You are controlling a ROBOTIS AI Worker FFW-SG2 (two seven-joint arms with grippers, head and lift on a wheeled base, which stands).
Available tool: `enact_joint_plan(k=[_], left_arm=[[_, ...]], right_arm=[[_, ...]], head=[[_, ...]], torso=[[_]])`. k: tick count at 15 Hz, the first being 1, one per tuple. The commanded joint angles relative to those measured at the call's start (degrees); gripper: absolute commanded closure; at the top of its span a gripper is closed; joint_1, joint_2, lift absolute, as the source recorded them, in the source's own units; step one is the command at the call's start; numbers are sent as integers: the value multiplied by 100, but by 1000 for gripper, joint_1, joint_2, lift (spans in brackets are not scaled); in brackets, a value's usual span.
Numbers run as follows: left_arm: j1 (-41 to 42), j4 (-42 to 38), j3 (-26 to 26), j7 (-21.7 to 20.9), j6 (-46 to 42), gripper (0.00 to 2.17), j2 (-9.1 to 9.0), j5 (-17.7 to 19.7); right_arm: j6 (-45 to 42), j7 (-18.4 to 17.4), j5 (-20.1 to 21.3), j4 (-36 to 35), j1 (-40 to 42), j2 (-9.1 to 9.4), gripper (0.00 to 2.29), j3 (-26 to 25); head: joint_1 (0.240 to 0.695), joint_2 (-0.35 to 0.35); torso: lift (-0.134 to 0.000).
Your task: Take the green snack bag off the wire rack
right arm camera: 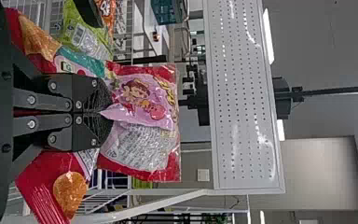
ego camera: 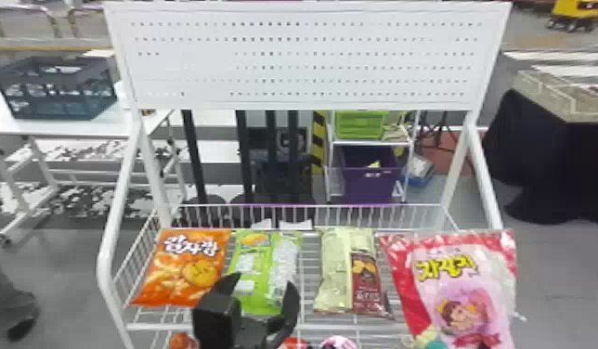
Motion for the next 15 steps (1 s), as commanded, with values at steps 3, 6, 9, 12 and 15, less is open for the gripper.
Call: enact_joint_plan(k=[3,6,9,12,15], left_arm=[[-1156,1304,-382,-9,182,154,-228,391],[-1534,1805,-426,-79,393,211,-272,734],[-1596,1964,-391,-141,586,215,-263,883],[-1596,1972,-321,-238,990,863,-255,989],[-1517,1841,-321,-211,973,1868,-255,1006]], right_arm=[[-38,0,78,5,32,59,2179,8],[-38,0,140,-13,59,94,2179,35],[-38,0,210,-48,76,102,2179,96],[-38,9,272,-48,76,102,2179,158],[-38,9,272,-48,94,102,2179,158]], head=[[499,0],[499,0],[499,0],[499,0],[499,0]], torso=[[0],[0],[0],[0],[0]])
